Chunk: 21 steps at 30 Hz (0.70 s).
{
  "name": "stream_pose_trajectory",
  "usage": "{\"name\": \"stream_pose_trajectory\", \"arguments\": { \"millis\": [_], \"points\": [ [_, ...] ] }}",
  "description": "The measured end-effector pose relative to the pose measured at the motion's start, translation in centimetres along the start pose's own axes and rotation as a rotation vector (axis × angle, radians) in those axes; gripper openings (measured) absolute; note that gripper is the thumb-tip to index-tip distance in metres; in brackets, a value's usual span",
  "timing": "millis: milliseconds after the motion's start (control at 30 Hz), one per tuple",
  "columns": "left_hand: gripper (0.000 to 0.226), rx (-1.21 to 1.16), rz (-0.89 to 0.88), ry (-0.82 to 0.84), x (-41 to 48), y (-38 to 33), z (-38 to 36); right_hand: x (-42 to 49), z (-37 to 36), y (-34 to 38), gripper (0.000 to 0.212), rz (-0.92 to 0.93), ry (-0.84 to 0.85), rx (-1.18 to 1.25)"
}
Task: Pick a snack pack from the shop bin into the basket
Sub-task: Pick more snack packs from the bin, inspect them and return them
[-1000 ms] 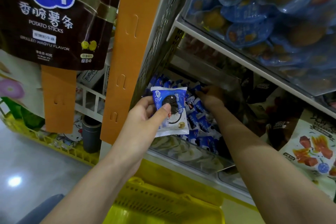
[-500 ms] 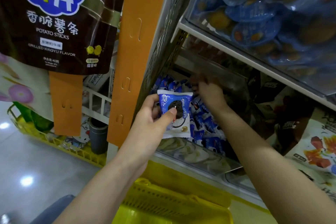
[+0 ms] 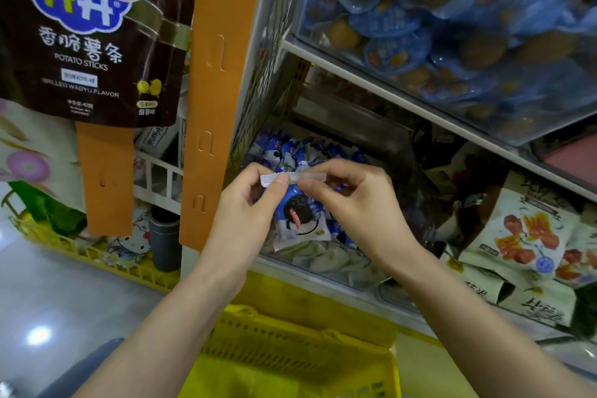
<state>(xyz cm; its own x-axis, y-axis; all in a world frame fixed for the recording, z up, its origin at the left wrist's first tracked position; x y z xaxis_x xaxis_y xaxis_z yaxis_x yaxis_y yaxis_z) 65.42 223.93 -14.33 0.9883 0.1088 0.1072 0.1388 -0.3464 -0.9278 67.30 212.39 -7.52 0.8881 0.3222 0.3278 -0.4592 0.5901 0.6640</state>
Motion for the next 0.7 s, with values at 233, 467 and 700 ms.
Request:
{"name": "stream_pose_trajectory", "arguments": {
  "millis": [233, 467, 700],
  "points": [
    [0.019, -0.162, 0.073, 0.023, -0.3, 0.4, -0.5, -0.6, -0.8, -1.5, 0.021, -0.189, 0.013, 0.223],
    [0.035, -0.182, 0.258, 0.095, -0.7, 2.1, -0.9, -1.3, 1.2, -4.8, 0.016, -0.452, -0.226, 0.473],
    [0.006, 0.107, 0.024, -0.131, -0.2, 0.6, 1.7, -3.3, 2.6, -2.8, 0.008, -0.154, -0.25, 0.379]
  ]
}}
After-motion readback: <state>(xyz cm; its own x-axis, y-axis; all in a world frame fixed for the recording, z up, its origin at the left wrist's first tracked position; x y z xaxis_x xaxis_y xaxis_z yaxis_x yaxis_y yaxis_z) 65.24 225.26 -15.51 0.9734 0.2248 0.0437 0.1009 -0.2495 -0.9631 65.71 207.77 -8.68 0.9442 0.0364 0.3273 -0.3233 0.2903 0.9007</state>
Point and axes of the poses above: each hand's wrist, its own x-axis towards the middle knuckle, its own z-axis out of the back of the hand, y = z × x, the point moved 8 cm from there along x, towards the middle knuckle, and after that the axes turned 5 degrees about -x, right-handed, at the moved point
